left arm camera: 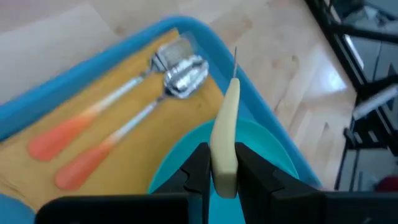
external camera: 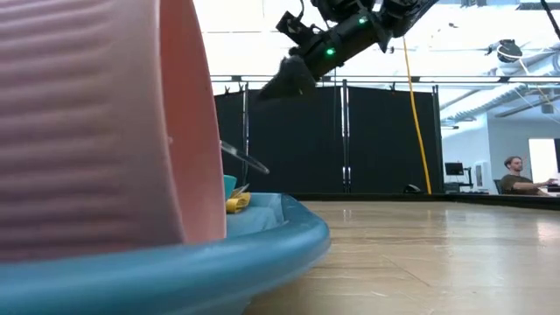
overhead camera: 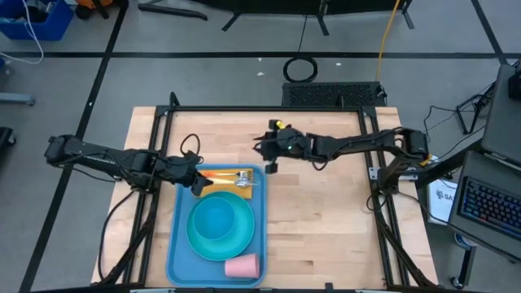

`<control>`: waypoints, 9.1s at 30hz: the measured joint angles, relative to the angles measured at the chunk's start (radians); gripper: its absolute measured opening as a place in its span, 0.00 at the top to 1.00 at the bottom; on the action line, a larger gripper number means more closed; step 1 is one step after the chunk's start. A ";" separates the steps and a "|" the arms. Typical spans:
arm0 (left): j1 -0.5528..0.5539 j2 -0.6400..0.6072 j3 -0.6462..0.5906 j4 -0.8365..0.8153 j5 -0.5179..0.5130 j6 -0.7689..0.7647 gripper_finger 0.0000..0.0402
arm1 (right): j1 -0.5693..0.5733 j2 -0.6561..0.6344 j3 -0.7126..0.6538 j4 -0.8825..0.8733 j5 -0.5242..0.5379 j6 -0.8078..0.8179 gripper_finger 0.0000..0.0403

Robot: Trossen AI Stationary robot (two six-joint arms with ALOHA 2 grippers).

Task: Set up tray
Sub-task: Put the yellow knife to the bottom of the orange spoon on the yellow napkin on the blue serving tray, then adjust the blue bowl on the green plate on the blue serving tray, then adjust the pink cup on the blue serving tray

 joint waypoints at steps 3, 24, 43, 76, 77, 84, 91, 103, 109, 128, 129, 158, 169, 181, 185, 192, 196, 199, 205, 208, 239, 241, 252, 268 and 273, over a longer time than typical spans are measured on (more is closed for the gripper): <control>-0.008 -0.015 0.000 -0.017 0.012 -0.001 0.87 | -0.035 -0.065 -0.056 0.023 -0.001 0.024 0.67; -0.081 -0.030 0.000 -0.145 0.062 -0.053 0.87 | -0.154 -0.279 -0.333 0.324 -0.005 0.067 0.67; -0.184 -0.029 -0.012 -0.177 -0.022 -0.215 0.87 | -0.153 -0.280 -0.333 0.329 -0.009 0.078 0.67; -0.191 -0.030 -0.031 -0.179 -0.085 -0.244 0.87 | -0.153 -0.279 -0.332 0.339 -0.010 0.078 0.67; -0.191 -0.030 -0.039 -0.170 -0.078 -0.247 0.87 | -0.153 -0.279 -0.332 0.341 -0.010 0.078 0.67; -0.191 -0.030 -0.072 -0.157 -0.067 -0.287 0.85 | -0.153 -0.279 -0.332 0.349 -0.010 0.079 0.67; -0.191 -0.029 -0.075 -0.165 -0.039 -0.287 0.87 | -0.153 -0.279 -0.332 0.351 -0.010 0.078 0.67; -0.189 -0.029 -0.074 -0.181 -0.040 -0.269 0.73 | -0.153 -0.220 -0.332 0.410 -0.084 0.079 0.67; -0.189 -0.029 -0.074 -0.181 -0.051 -0.262 0.68 | -0.153 -0.217 -0.332 0.425 -0.086 0.078 0.67; -0.195 -0.029 -0.074 -0.182 -0.108 -0.137 0.84 | -0.178 -0.218 -0.332 0.381 -0.219 0.101 0.67; -0.195 -0.029 -0.074 -0.181 -0.074 -0.104 0.85 | -0.184 -0.218 -0.332 0.380 -0.219 0.104 0.67; -0.034 -0.029 -0.073 -0.294 -0.584 0.302 0.99 | -0.329 -0.218 -0.374 0.375 -0.248 0.570 0.67; -0.013 -0.029 -0.073 -0.290 -0.266 0.251 0.99 | -0.257 -0.218 -0.375 0.374 -0.451 0.599 0.67; -0.073 -0.029 -0.073 -0.154 0.057 0.247 0.98 | -0.222 -0.218 -0.375 0.359 -0.447 0.594 0.67; -0.099 -0.029 -0.073 -0.141 0.133 0.202 0.98 | -0.221 -0.218 -0.375 0.346 -0.447 0.590 0.67; -0.139 0.017 -0.073 -0.146 0.184 0.121 0.99 | -0.221 -0.218 -0.375 0.342 -0.447 0.591 0.67; -0.158 0.086 -0.073 -0.119 0.195 0.119 0.99 | -0.221 -0.218 -0.375 0.343 -0.447 0.592 0.67; -0.163 0.129 -0.073 -0.091 0.210 0.123 0.98 | -0.221 -0.218 -0.375 0.343 -0.447 0.593 0.67; -0.163 0.169 -0.073 -0.015 0.245 0.150 0.98 | -0.216 -0.218 -0.375 0.343 -0.447 0.594 0.67; -0.163 0.169 -0.074 0.014 0.257 0.164 0.98 | -0.209 -0.218 -0.375 0.342 -0.447 0.593 0.67; -0.204 0.164 -0.074 0.371 -0.379 0.460 0.84 | 0.275 -0.220 -0.375 0.197 -0.612 1.253 0.67; -0.215 0.164 -0.074 0.403 -0.428 0.479 0.84 | 0.311 -0.220 -0.375 0.181 -0.549 1.318 0.67; -0.257 0.164 -0.074 0.501 -0.499 0.654 0.84 | 0.566 -0.109 -0.375 0.311 -0.164 1.504 0.66; -0.262 0.164 -0.074 0.499 -0.482 0.744 0.84 | 0.660 0.326 -0.055 0.492 -0.169 1.666 0.50; -0.267 0.164 -0.074 0.492 -0.430 0.742 0.84 | 0.693 0.334 0.030 0.328 -0.103 1.702 0.45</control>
